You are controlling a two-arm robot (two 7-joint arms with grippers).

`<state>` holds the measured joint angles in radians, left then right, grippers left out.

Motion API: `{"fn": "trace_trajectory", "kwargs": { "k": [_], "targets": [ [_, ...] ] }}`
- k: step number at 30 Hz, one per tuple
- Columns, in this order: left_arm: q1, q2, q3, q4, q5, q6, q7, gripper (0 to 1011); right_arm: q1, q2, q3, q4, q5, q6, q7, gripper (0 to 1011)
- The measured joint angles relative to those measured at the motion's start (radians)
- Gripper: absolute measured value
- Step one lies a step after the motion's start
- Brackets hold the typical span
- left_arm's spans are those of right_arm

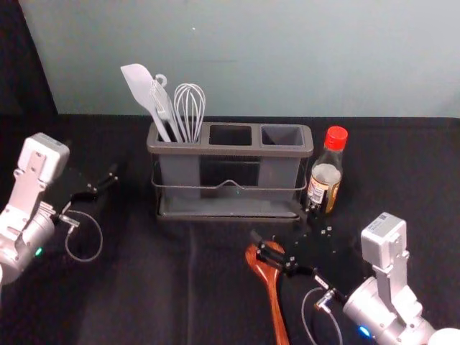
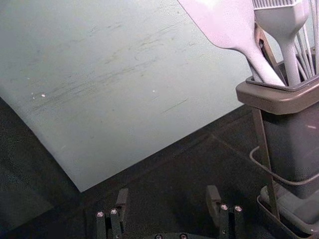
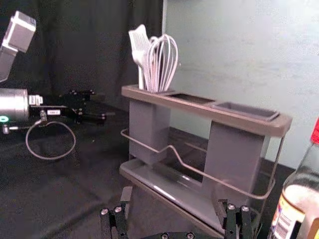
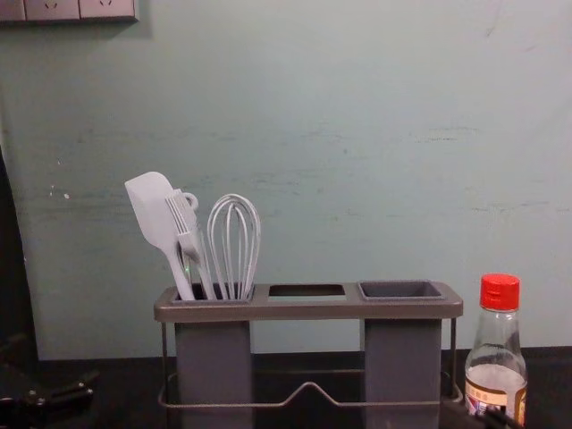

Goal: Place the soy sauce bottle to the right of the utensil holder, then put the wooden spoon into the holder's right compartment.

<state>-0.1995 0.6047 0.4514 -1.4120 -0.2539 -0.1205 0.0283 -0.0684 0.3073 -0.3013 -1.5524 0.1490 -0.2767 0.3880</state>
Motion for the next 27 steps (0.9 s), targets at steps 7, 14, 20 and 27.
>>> {"fn": "trace_trajectory", "kwargs": {
  "k": [7,14,20,27],
  "targets": [
    [0.0,0.0,0.0,0.0,0.0,0.0,0.0,1000,0.007,-0.002,-0.003,0.017,0.009,-0.005,0.006,1002],
    [0.0,0.0,0.0,0.0,0.0,0.0,0.0,1000,0.005,-0.001,0.0,0.011,0.009,-0.006,0.006,1002],
    [0.0,0.0,0.0,0.0,0.0,0.0,0.0,1000,0.005,-0.001,0.001,0.008,0.008,-0.006,0.006,1000],
    [0.0,0.0,0.0,0.0,0.0,0.0,0.0,1000,0.006,-0.001,-0.008,0.007,-0.002,0.011,-0.004,1002]
  ]
}}
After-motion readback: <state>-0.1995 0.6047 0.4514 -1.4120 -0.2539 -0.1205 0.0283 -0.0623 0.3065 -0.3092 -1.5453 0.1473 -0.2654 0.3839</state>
